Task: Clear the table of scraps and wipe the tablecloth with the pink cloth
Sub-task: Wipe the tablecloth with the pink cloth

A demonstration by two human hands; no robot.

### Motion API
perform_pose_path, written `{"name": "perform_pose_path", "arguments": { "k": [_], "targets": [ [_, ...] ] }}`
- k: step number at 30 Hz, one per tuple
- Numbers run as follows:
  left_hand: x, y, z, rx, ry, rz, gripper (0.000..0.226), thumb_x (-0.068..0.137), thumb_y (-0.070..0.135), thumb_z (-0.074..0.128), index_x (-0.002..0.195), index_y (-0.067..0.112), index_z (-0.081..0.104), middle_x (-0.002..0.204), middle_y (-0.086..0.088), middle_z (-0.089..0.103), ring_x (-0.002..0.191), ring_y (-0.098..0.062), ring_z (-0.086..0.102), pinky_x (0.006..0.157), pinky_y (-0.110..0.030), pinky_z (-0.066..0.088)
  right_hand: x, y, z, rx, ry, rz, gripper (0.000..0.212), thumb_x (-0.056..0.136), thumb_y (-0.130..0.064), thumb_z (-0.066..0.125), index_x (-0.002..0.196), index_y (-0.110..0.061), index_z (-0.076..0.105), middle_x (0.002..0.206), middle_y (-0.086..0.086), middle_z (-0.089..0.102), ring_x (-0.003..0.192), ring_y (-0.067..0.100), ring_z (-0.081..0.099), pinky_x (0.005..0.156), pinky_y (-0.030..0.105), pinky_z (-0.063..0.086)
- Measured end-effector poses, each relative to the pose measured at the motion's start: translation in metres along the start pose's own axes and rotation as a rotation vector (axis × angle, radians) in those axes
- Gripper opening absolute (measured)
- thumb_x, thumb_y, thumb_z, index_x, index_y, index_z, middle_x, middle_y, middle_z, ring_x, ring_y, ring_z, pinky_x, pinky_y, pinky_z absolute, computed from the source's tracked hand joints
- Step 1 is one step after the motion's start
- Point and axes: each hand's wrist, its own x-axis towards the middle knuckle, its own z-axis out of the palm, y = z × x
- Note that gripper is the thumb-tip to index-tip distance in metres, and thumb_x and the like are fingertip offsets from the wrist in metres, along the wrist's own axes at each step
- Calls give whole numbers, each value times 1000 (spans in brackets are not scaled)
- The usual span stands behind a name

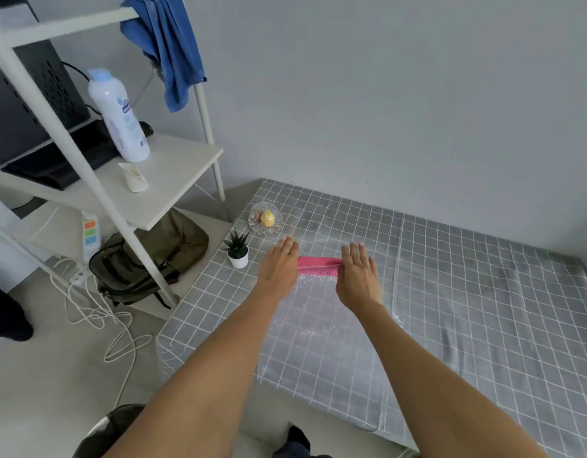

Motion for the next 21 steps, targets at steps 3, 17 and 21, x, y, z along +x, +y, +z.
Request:
{"name": "perform_pose_path", "arguments": {
  "k": [3, 17, 21],
  "targets": [
    [21, 1, 6, 21, 22, -8, 62, 98, 14, 43, 150, 3, 10, 159, -15, 6, 147, -26, 7, 120, -39, 11, 16, 6, 7, 20, 26, 20, 52, 103, -19, 25, 152, -11, 11, 160, 8, 6, 148, 23, -4, 119, 38, -1],
    [-29, -21, 104, -49, -318, 54, 72, 97, 7, 42, 151, 10, -5, 160, -7, -8, 147, -21, -4, 121, -40, 1, -57, -1, 102, 53, -311, 138, 60, 99, -13, 30, 152, -12, 3, 160, 5, -3, 148, 24, -4, 118, 38, -2],
    [-31, -33, 109, -108, -335, 106, 75, 98, 16, 44, 151, 11, -9, 159, -4, -12, 147, -19, -7, 120, -38, -3, -60, -5, 99, 47, -343, 129, 74, 86, -40, 16, 152, -10, 2, 159, 5, -7, 148, 23, -6, 115, 38, -11]
  ]
}}
